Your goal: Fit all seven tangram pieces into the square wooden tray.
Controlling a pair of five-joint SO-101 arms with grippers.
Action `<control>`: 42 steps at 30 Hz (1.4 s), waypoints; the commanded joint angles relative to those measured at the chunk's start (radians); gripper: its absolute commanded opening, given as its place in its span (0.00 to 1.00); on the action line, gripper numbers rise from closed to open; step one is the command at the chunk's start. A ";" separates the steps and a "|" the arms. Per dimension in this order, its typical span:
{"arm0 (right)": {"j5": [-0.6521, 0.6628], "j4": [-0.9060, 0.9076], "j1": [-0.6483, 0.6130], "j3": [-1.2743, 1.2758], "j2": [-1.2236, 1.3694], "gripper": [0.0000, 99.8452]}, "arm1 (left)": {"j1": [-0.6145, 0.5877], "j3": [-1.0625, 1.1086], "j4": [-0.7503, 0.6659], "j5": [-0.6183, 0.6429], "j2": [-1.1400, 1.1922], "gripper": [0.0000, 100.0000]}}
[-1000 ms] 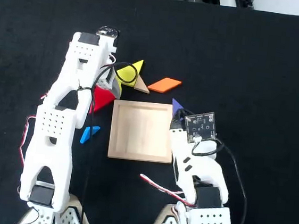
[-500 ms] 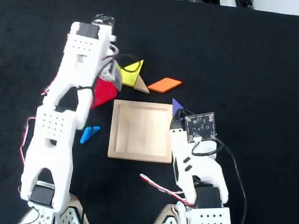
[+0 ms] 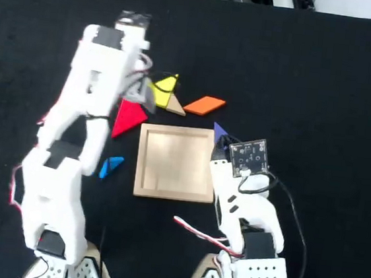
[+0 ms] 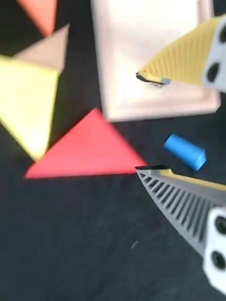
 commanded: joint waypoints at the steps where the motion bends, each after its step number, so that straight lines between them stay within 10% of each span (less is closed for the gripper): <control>1: 0.008 -0.020 -0.009 -0.001 0.010 0.02 | -0.090 0.111 -0.175 -0.071 -0.011 0.29; 17: 0.008 -0.025 -0.012 -0.001 0.010 0.02 | -0.041 0.236 -0.422 -0.072 0.086 0.34; 42: 0.008 -0.021 -0.012 -0.001 0.010 0.02 | -0.042 0.039 -0.330 -0.074 0.276 0.27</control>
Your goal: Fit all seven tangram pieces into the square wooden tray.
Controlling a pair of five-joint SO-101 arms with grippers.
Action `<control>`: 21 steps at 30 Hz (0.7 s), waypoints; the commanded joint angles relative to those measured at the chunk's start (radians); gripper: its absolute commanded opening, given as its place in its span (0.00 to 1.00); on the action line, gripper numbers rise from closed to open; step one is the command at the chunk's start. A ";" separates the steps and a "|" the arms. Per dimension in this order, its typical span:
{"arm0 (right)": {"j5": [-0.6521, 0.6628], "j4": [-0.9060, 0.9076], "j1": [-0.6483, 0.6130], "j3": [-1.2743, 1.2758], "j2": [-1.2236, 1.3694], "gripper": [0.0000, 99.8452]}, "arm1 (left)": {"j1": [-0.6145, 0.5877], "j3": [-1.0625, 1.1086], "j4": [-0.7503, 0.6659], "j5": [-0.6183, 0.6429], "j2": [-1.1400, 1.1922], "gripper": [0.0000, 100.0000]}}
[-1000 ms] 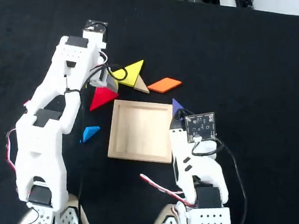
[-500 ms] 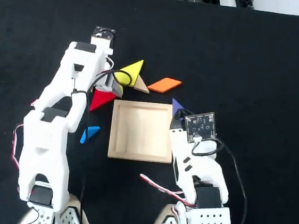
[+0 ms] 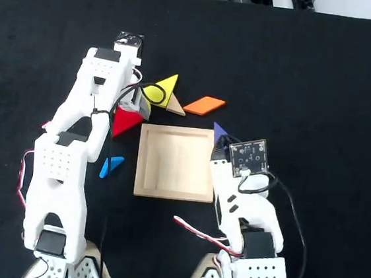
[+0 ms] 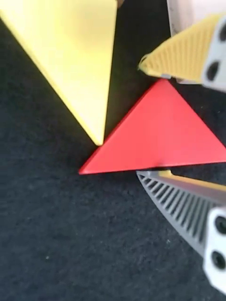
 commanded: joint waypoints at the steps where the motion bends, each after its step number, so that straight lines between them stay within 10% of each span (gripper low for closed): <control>1: 0.008 -0.021 -0.012 -0.001 0.010 0.02 | -0.001 -0.036 0.002 -0.006 0.000 0.27; 21: 0.008 -0.021 -0.012 -0.001 0.010 0.02 | 0.012 -0.246 0.269 -0.006 -0.104 0.27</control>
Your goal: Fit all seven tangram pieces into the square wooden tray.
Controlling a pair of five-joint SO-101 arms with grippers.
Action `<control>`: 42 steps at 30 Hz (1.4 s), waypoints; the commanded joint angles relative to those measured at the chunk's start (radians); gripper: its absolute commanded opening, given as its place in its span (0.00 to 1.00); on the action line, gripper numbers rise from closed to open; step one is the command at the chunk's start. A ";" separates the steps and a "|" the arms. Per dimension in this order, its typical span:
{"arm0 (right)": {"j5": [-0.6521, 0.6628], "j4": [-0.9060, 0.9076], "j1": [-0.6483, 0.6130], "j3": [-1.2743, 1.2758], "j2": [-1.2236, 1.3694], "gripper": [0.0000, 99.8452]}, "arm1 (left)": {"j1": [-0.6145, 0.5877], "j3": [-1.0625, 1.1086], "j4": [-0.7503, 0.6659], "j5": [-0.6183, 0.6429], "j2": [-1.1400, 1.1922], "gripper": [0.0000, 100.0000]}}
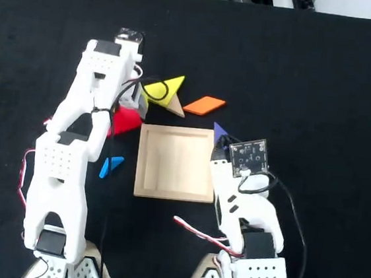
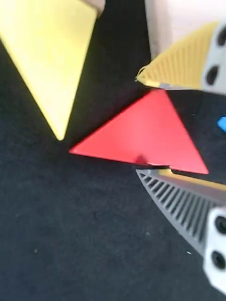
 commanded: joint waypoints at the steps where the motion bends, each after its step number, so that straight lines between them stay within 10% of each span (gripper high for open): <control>1: 0.008 -0.021 -0.012 -0.001 0.010 0.02 | 0.010 -0.122 0.110 -0.005 -0.103 0.27; 42: 0.008 -0.020 -0.012 -0.001 0.010 0.02 | -0.062 -0.094 -0.086 -0.316 0.104 0.33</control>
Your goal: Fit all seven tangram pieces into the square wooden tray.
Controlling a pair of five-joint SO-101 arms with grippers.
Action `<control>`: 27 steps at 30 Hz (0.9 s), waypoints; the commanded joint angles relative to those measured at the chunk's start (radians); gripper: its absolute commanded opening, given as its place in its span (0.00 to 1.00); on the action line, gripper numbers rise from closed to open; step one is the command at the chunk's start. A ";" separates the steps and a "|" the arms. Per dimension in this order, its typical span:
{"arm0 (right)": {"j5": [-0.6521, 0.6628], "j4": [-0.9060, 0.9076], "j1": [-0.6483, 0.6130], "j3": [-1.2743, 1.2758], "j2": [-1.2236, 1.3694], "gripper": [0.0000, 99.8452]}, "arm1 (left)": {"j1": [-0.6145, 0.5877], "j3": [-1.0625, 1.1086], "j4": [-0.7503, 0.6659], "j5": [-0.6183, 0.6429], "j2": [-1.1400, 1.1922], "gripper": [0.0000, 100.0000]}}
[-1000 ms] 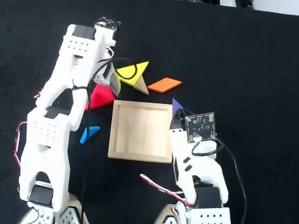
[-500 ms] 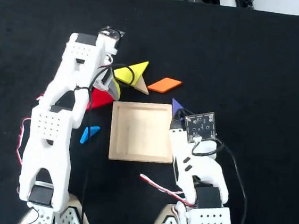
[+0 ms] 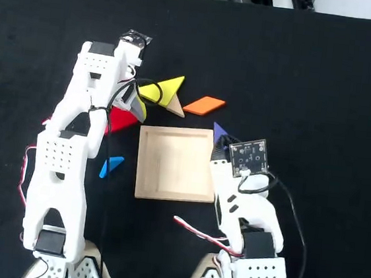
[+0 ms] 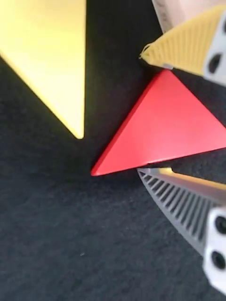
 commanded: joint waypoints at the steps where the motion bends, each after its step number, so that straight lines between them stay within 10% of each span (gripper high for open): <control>1: 0.008 -0.020 -0.012 -0.001 0.010 0.02 | -0.022 -0.016 -0.021 -0.031 -0.011 0.32; 20: 0.008 -0.020 -0.012 -0.001 0.010 0.02 | -0.048 -0.099 0.048 -0.032 -0.023 0.28; 27: 0.008 -0.020 -0.012 -0.001 0.010 0.02 | -0.061 -0.354 0.318 -0.282 -0.012 0.34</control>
